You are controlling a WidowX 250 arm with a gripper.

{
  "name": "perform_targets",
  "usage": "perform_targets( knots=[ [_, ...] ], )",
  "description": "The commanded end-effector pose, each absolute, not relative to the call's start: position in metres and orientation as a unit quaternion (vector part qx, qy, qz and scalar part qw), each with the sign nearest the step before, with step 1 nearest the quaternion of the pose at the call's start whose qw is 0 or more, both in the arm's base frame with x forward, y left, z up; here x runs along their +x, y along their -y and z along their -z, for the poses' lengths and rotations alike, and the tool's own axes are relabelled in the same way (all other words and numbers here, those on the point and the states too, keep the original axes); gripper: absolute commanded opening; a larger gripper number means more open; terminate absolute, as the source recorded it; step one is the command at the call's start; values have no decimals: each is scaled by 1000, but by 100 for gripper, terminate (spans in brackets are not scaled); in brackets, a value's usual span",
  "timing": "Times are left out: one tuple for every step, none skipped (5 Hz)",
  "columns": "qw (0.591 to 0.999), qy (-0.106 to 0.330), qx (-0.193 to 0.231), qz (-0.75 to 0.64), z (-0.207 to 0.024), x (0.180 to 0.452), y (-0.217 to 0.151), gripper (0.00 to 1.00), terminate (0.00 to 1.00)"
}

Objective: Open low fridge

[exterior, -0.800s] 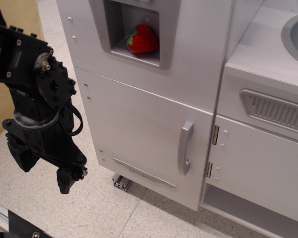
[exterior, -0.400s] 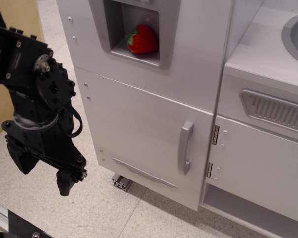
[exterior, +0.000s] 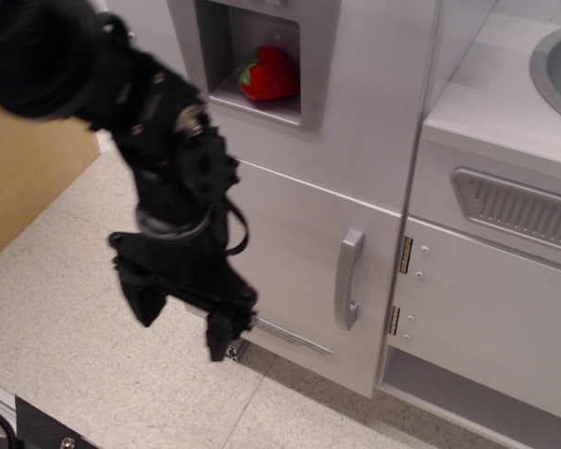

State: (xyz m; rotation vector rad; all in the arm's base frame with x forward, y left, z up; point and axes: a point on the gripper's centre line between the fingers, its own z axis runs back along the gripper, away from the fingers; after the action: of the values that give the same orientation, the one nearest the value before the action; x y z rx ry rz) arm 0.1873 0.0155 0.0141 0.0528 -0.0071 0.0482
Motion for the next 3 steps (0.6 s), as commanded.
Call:
perform_targets(
  knots=[
    [997,65,6,-37,-9,241,33,100,0],
    [995,88,-10,-39,-7,265,47,100,0],
    [993,110,0,-43,-1,283,48,100,0]
  ],
)
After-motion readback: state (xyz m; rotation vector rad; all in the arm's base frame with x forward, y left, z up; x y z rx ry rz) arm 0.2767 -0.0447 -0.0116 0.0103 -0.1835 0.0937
